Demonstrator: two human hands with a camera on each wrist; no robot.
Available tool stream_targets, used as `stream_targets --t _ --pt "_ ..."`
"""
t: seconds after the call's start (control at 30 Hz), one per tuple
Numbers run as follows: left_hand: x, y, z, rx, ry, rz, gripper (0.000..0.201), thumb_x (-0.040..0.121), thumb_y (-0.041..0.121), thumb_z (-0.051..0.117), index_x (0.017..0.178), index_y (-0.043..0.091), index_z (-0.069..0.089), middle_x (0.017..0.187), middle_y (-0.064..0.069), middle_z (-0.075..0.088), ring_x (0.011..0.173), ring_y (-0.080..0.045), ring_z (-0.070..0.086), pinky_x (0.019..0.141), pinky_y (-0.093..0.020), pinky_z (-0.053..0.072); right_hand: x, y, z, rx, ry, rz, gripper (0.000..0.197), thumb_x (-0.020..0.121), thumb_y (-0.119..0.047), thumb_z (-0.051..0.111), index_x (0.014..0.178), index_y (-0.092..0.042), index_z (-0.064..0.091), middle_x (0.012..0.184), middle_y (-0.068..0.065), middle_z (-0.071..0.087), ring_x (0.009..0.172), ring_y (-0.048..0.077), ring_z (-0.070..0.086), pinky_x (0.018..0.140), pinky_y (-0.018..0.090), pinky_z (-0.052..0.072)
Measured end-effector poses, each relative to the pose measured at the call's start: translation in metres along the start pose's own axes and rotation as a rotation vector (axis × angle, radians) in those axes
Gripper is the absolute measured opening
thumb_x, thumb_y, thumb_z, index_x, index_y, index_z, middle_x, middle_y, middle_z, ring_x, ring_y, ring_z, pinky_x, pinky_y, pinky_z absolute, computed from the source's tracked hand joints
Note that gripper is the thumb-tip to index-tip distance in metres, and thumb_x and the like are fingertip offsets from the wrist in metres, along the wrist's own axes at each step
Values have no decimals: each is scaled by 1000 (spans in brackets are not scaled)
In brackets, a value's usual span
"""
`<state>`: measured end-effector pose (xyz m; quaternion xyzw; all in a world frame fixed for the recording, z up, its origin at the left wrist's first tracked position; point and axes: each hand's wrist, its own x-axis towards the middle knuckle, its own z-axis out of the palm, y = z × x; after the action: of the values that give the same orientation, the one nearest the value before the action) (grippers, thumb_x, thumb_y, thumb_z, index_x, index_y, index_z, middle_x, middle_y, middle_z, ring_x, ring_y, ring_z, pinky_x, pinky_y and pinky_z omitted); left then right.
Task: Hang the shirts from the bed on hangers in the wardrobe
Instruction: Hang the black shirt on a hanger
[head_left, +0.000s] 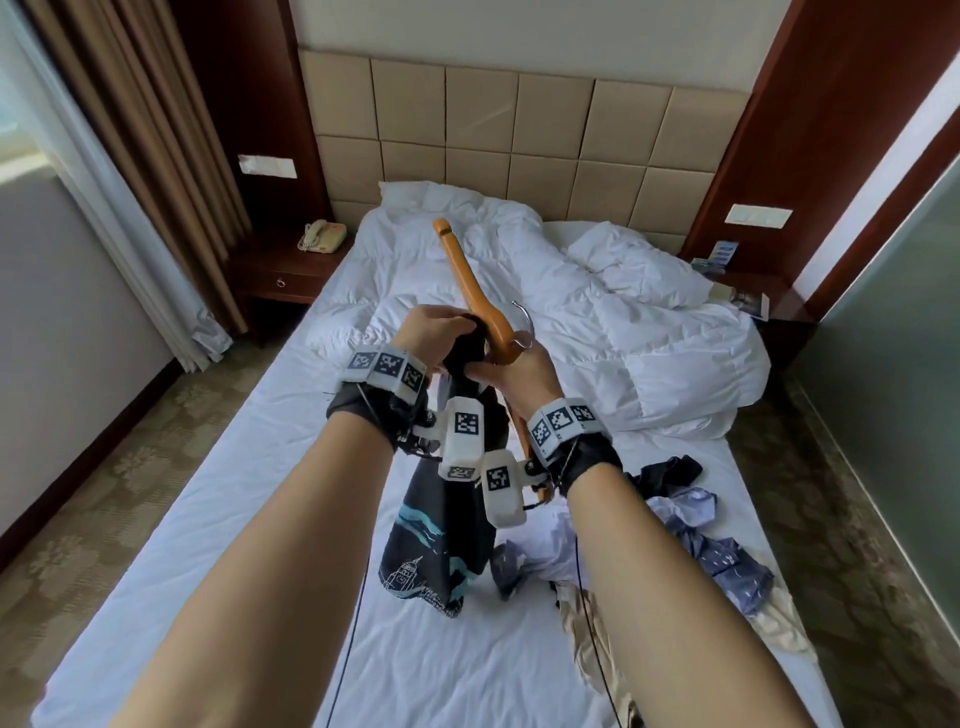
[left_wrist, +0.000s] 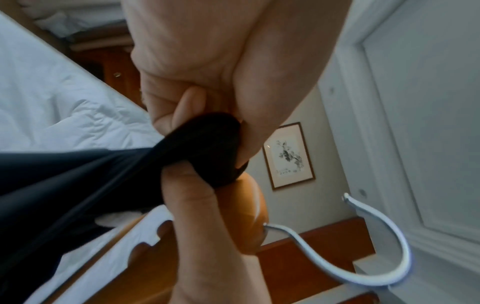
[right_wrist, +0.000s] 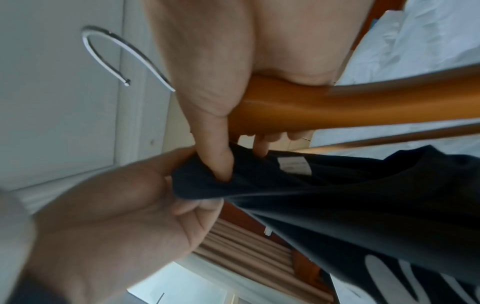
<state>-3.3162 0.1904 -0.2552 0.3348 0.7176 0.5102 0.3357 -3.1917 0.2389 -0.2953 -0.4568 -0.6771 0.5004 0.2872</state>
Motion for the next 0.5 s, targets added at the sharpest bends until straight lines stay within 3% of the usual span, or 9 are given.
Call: stream_targets --t 0.1,0.17,0.23,0.27,0.37,0.5 --pt "-2 29 -1 72 -20 106 17 88 10 60 86 18 75 89 -15 72 78 -27 63 78 -47 57 10 -22 -10 -17 61 -45 47 63 -32 87 94 -14 58 86 -2 67 77 16 63 69 29 51" --pt "-2 48 -1 105 -27 164 23 89 5 54 88 15 74 81 -8 68 74 -23 61 63 -31 54 17 -35 -20 -77 121 -71 32 74 -25 80 93 -15 57 85 -1 64 77 21 60 68 29 46" --pt "-2 66 -1 172 -8 207 31 89 -1 46 93 10 74 78 -3 64 68 -17 56 51 -15 44 25 -46 -30 -152 174 -89 20 79 -22 71 93 -15 59 90 6 68 85 30 62 73 32 48" --pt "-1 73 0 205 16 227 34 88 -3 44 93 11 74 81 -3 64 70 -16 57 51 -15 43 28 -50 -36 -190 187 -93 17 80 -22 69 92 -16 60 93 8 69 87 33 64 76 34 50" --pt "2 88 6 291 83 272 33 87 -4 45 83 16 71 85 -4 65 89 -26 63 75 -28 53 36 -63 -53 -278 191 -123 15 80 -23 67 92 -16 60 92 8 69 83 31 64 71 33 49" --pt "-3 106 20 593 119 353 6 82 20 67 78 23 64 75 5 59 78 -18 58 68 -25 46 42 -80 -73 -333 201 -197 19 83 -26 65 99 -16 63 88 4 65 76 28 56 66 28 39"
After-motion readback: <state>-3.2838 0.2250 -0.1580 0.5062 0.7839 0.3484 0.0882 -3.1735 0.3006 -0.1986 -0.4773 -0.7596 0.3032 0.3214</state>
